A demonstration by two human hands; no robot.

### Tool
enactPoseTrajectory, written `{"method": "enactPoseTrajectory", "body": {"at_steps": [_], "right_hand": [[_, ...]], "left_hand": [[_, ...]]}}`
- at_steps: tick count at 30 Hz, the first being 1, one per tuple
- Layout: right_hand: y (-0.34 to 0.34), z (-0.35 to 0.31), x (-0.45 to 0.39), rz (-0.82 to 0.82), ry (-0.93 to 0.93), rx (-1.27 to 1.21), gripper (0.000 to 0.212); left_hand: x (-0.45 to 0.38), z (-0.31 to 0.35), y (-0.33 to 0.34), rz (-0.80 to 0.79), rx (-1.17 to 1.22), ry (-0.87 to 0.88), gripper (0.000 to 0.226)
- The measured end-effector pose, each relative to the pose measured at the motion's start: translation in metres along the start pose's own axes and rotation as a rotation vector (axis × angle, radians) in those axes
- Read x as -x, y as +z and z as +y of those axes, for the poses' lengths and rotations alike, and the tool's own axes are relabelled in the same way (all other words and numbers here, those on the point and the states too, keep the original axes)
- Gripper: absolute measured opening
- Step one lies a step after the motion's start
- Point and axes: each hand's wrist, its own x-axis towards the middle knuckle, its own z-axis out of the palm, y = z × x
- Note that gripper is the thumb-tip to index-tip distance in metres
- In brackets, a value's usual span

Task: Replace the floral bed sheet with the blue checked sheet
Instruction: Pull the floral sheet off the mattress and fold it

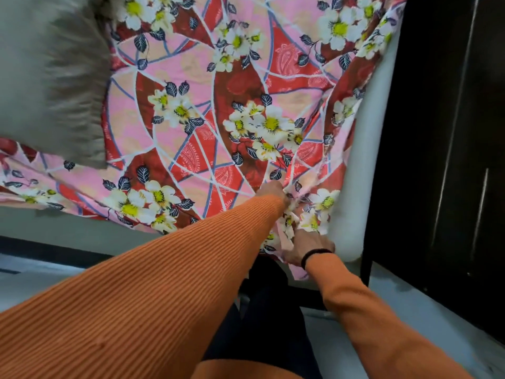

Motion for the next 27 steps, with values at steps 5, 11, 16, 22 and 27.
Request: {"method": "enactPoseTrajectory", "body": {"at_steps": [5, 11, 16, 22, 27], "right_hand": [[-0.034, 0.023, -0.033, -0.023, -0.112, -0.245, 0.052], [-0.103, -0.003, -0.073, 0.39, -0.018, -1.247, 0.048], [-0.135, -0.025, -0.118, 0.45, 0.044, -1.601, 0.088], [-0.16, -0.077, -0.094, 0.87, -0.135, -1.065, 0.027], [-0.145, -0.106, -0.089, 1.099, 0.011, -0.628, 0.051]], "left_hand": [[-0.005, -0.043, -0.024, -0.008, 0.378, -0.028, 0.032], [0.004, -0.064, -0.046, -0.294, 0.597, -0.049, 0.011], [-0.001, -0.064, -0.069, -0.294, 0.467, -0.053, 0.022], [-0.033, -0.028, -0.131, 0.222, 0.632, 0.07, 0.025], [-0.061, 0.057, -0.185, 0.245, 0.252, 0.407, 0.044]]}}
